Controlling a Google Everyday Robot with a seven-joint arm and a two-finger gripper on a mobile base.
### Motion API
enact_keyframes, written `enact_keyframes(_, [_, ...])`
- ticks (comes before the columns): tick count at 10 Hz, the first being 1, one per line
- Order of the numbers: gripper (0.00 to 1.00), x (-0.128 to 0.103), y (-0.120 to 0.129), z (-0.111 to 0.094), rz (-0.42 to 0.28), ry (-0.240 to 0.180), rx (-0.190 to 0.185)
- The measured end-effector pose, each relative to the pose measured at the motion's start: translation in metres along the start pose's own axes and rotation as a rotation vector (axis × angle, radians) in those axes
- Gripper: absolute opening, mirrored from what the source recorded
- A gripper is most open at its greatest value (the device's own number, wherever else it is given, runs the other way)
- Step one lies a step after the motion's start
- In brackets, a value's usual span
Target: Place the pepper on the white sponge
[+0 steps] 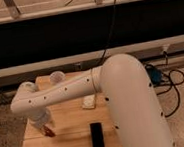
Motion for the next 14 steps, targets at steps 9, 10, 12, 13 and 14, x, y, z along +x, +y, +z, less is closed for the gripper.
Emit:
enact_keyframes(9, [0.76,0.035,-0.037,0.046,-0.099,0.029,0.023])
enact_keyframes(10, [0.67,0.036,-0.038,0.049,-0.102,0.027,0.009])
enact_keyframes(12, [0.47,0.037,-0.039,0.053,-0.105,0.021,-0.015])
enact_keyframes(13, [0.37,0.038,-0.039,0.055,-0.106,0.017,-0.022])
enact_keyframes(14, [0.27,0.039,-0.039,0.055,-0.106,0.015,-0.028])
